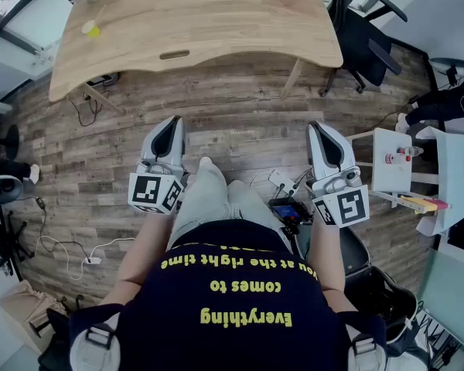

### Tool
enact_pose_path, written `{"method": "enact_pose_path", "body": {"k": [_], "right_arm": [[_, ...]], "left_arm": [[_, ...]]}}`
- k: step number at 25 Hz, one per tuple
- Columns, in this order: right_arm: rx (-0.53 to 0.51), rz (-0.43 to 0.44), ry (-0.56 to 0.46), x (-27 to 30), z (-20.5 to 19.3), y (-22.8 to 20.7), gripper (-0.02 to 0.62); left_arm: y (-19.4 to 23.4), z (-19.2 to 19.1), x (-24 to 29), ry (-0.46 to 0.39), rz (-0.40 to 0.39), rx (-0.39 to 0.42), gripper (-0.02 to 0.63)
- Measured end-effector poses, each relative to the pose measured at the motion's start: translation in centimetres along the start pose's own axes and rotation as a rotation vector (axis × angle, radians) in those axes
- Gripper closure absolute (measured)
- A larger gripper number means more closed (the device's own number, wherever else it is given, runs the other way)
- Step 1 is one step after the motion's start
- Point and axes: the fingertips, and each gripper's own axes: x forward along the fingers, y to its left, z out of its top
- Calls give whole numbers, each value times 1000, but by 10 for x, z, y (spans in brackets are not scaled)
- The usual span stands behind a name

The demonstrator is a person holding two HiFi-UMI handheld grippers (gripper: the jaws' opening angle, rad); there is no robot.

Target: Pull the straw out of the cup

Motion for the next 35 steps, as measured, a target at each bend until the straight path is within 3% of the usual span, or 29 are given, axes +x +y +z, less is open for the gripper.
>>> {"method": "enact_pose_path", "body": {"k": [10, 16, 35], "right_arm": [[-3, -8, 8, -8, -1, -8, 591], [49, -30, -15, -7, -1, -24, 589], [65, -55, 30, 52, -25, -99, 589]], "left_arm": [[-11, 1, 6, 3, -19, 4, 606], [-14, -1, 21, 14, -37, 0, 606], [5, 2, 141, 11, -85, -15, 606]]}}
